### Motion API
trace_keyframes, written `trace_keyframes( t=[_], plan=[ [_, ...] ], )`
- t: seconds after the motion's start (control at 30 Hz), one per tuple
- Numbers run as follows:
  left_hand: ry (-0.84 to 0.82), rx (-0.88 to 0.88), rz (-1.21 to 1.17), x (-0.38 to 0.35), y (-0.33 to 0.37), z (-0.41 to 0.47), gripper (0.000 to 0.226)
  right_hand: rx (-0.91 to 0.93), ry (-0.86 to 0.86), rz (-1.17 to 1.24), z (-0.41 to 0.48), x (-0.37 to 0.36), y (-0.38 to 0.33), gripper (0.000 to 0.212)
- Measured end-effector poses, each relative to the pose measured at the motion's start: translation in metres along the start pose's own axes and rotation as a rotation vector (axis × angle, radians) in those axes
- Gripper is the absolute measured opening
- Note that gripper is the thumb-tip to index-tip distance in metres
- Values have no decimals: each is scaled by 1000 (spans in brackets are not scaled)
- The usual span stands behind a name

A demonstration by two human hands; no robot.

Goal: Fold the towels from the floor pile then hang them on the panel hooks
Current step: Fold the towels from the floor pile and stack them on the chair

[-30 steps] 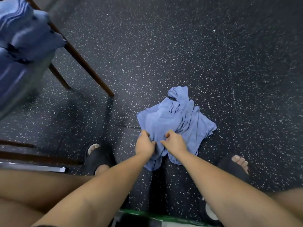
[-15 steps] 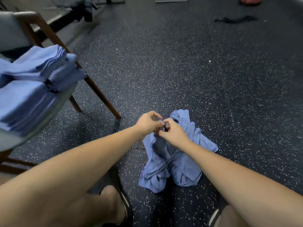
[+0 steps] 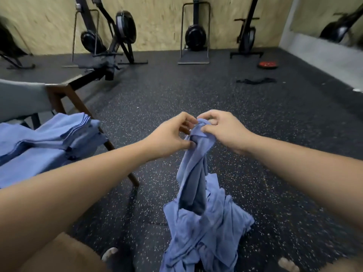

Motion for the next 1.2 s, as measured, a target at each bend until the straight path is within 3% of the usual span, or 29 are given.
trace_keyframes(
  t=[0.1,0.33,0.53,0.7,0.77,0.87,0.93,1.03,1.2],
  plan=[
    [121,-95,102,13,24,2,59,46,35,83,0,28,-30,36],
    [320,-160,71,28,42,18,18,41,92,154,-8,57,-28,40],
    [236,-97,-41,44,26,31,12,-9,66,-59,-10,58,-18,33],
    [135,-145,-196,31,37,34,4,5,-161,-245,-17,37,-16,19],
    [122,-184,-122,22,46,34,4,56,-225,-319,-20,28,-15,36],
    [140,-228,-31,13,55,36,7,158,-97,-194,-18,23,-18,30],
    [153,-245,-85,12,56,40,9,199,-19,-90,-15,25,-19,23],
    [189,-236,-175,10,53,43,14,226,26,-51,-16,28,-19,30],
    [77,-118,-412,-6,45,44,39,253,74,10,-18,38,-20,24]
  ],
)
Point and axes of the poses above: each hand's wrist, its own z-axis towards the middle knuckle, its own x-axis out of the back of the hand, y = z × x, the point moved 5 cm from there along z, towards the middle knuckle, and after that the axes turned 2 degrees about x, right-handed, at the moved point
